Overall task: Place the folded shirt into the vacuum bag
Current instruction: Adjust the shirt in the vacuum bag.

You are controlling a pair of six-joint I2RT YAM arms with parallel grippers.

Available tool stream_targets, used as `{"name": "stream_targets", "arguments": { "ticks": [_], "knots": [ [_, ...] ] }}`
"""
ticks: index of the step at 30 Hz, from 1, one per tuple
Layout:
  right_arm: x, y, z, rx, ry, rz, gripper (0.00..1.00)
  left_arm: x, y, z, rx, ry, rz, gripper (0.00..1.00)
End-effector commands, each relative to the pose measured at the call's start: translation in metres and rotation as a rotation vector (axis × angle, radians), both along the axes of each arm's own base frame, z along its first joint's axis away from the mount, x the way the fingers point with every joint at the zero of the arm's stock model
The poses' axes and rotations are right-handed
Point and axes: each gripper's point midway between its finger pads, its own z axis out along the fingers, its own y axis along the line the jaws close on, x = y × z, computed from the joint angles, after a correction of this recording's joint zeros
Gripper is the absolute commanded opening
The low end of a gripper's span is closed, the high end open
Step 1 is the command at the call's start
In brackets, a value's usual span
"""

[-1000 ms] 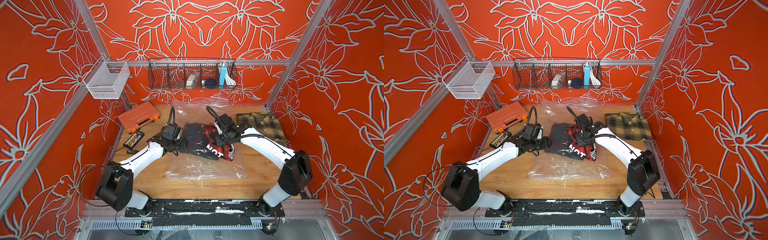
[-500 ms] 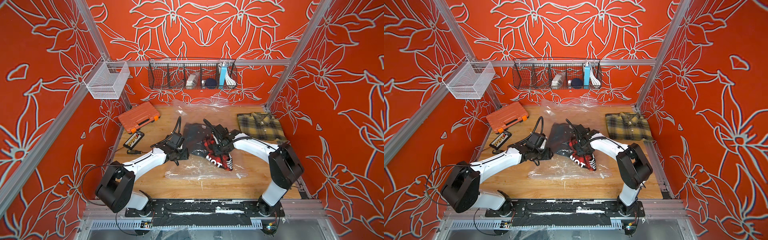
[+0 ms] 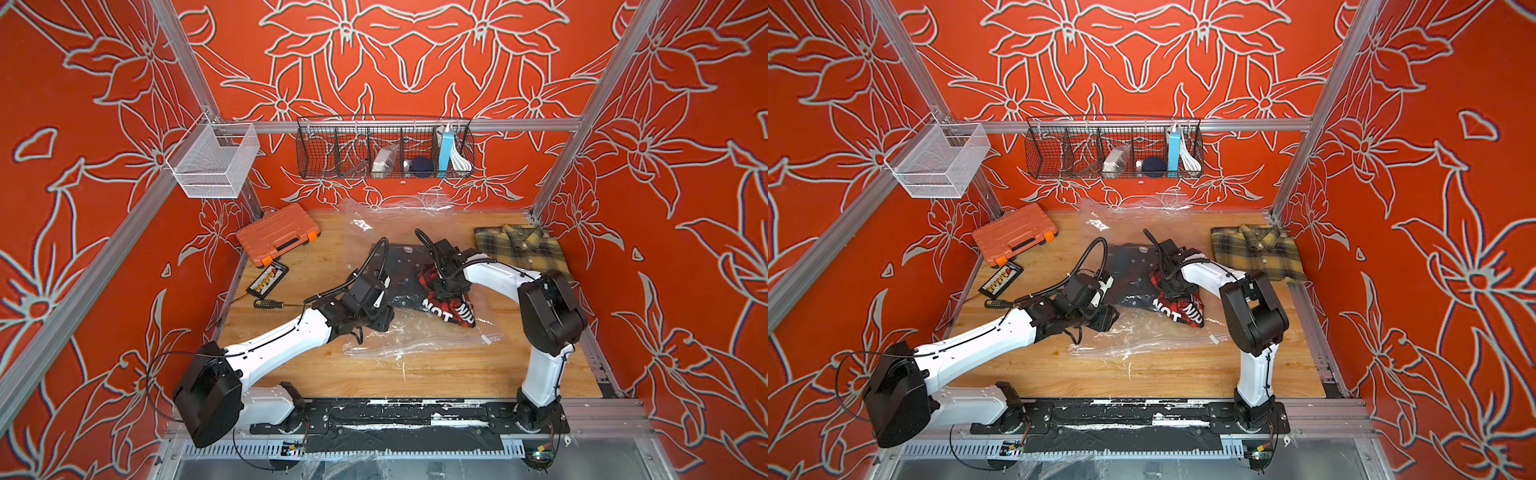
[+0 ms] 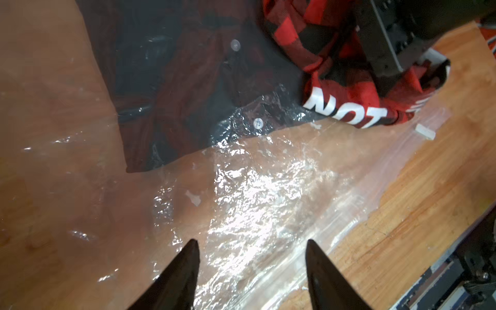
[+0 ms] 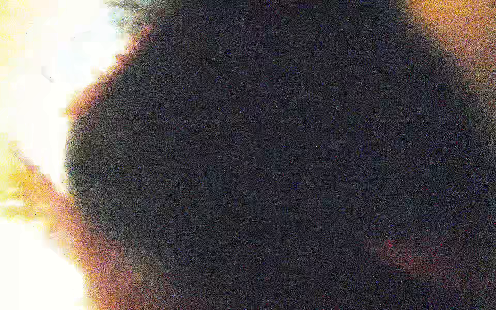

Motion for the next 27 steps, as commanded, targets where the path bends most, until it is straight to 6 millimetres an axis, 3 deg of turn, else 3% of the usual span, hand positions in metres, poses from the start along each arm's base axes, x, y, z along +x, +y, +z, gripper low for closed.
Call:
{"name": "stream_targets", "arguments": {
  "ticks": [1,7,12,18,27],
  "knots": [
    [-0.008,-0.016,-0.005,-0.063,0.042,0.003,0.00,-0.011,-0.001,-0.001,0.101,-0.038,-0.093,0.65],
    [-0.021,-0.009,0.061,0.086,-0.050,-0.009,0.00,-0.032,-0.014,-0.012,0.158,-0.060,-0.194,0.69],
    [-0.039,-0.015,0.093,0.182,-0.096,-0.039,0.00,-0.052,-0.030,-0.028,0.216,-0.034,-0.286,0.70],
    [-0.058,-0.035,0.102,0.224,-0.106,-0.084,0.00,-0.072,-0.042,-0.050,0.318,-0.011,-0.395,0.72],
    [-0.063,-0.047,0.087,0.236,-0.089,-0.131,0.00,-0.056,-0.059,-0.060,0.487,-0.102,-0.446,0.72]
  ]
}}
